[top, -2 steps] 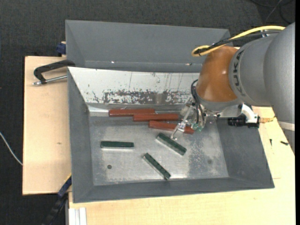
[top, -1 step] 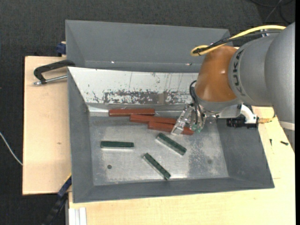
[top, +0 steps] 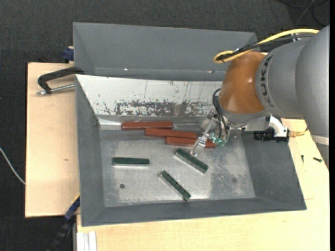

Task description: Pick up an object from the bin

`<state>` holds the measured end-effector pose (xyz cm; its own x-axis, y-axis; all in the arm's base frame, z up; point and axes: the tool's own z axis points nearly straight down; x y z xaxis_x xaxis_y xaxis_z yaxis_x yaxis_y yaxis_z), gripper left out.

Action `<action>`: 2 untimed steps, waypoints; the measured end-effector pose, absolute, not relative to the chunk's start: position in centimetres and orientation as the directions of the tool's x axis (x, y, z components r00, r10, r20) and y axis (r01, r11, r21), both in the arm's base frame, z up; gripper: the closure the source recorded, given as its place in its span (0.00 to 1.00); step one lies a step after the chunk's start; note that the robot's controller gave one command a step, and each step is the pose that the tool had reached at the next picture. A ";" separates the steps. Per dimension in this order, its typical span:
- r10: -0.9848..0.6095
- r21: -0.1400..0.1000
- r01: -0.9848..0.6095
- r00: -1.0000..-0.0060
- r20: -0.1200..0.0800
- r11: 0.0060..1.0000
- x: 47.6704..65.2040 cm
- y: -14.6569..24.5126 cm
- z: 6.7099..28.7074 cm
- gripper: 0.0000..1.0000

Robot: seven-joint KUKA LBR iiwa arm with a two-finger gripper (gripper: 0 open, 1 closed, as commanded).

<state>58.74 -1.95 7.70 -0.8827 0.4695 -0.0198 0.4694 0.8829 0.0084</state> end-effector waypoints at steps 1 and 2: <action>0.465 0.006 0.465 -0.885 0.005 0.885 58.4 -1.5 7.9 1.00; 0.470 0.009 0.470 -0.883 -0.019 0.883 58.7 -1.9 7.7 0.00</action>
Offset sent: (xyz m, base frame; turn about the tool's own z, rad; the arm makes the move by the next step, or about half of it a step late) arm 0.0000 0.0000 0.0000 0.0000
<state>58.73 -1.93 7.69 -0.8826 0.4696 -0.0195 0.4696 0.8829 0.0088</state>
